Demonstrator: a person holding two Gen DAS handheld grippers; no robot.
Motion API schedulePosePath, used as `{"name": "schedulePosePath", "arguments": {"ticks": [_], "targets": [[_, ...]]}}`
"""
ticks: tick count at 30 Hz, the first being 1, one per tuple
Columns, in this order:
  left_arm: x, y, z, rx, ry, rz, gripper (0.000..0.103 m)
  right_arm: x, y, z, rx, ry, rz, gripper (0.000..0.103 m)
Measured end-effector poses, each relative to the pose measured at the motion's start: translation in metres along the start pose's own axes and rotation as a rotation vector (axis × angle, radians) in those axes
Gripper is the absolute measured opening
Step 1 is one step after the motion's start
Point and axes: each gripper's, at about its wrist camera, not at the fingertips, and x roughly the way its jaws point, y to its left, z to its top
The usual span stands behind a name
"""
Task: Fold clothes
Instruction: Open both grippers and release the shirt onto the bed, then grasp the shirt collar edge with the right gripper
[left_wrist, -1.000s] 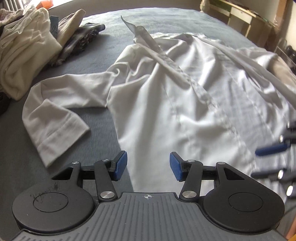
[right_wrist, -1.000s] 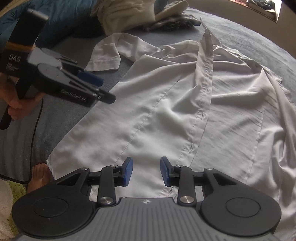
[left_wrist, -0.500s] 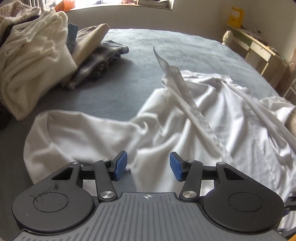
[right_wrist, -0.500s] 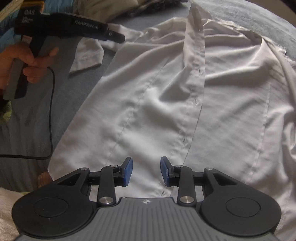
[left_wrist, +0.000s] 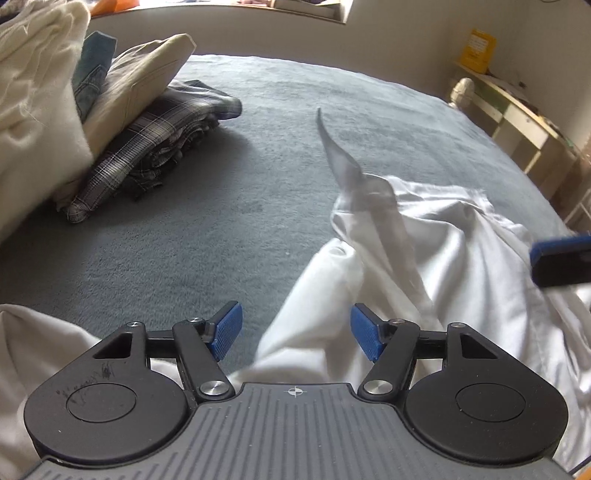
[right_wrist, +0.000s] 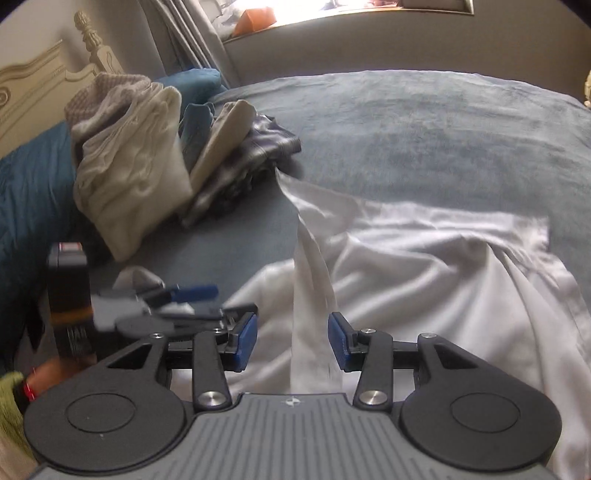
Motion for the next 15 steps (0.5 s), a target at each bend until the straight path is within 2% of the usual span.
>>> {"name": "schedulePosePath", "arguments": {"ticks": [4, 11, 13, 14, 15], "targets": [[0.015, 0.006, 0.003, -0.04, 0.008, 0.027, 0.065, 0.043, 0.009, 0.025, -0.004, -0.007, -0.011, 0.059], [0.019, 0.003, -0.004, -0.027, -0.007, 0.058, 0.065, 0.104, 0.014, 0.041, -0.051, -0.028, -0.073, 0.057], [0.02, 0.001, -0.005, -0.021, -0.011, 0.067, 0.065, 0.112, 0.009, 0.041, -0.062, -0.037, -0.079, 0.038], [0.02, 0.001, -0.005, -0.02, -0.012, 0.069, 0.065, 0.112, 0.004, 0.042, -0.058, -0.046, -0.081, 0.012], [0.02, 0.001, -0.005, -0.02, -0.013, 0.069, 0.065, 0.11, -0.002, 0.041, -0.04, -0.06, -0.074, 0.005]]}}
